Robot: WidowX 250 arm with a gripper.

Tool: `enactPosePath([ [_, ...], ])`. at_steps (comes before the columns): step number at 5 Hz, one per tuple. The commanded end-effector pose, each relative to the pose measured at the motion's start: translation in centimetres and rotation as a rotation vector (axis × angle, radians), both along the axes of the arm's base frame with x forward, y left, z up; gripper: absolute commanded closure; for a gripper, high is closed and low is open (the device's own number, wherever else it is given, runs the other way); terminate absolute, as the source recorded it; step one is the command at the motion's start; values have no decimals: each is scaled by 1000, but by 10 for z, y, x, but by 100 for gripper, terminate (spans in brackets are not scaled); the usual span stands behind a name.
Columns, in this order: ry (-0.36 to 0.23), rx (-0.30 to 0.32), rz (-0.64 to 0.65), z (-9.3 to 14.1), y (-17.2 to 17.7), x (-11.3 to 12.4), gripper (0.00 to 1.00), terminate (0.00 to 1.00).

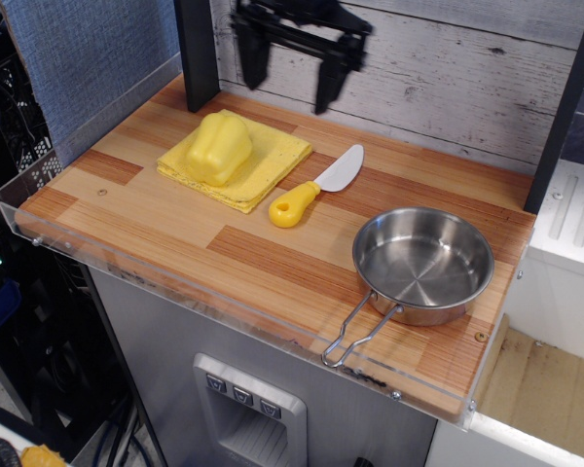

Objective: Place the yellow pepper on the yellow towel

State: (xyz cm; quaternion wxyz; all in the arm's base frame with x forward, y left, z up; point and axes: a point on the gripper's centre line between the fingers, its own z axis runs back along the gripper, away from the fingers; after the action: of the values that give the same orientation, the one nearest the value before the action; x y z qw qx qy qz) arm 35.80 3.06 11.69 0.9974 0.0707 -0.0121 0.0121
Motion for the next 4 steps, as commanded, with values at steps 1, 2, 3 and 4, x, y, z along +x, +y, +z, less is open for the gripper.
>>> enactPosePath([
  [1, -114, -32, 20, 24, -24, -11, 0, 0],
  [2, -122, -48, 18, 21, -28, -12, 0, 0],
  [3, -152, -66, 21, 19, -28, -15, 0, 0],
  [4, -152, -66, 21, 19, -28, -15, 0, 0],
])
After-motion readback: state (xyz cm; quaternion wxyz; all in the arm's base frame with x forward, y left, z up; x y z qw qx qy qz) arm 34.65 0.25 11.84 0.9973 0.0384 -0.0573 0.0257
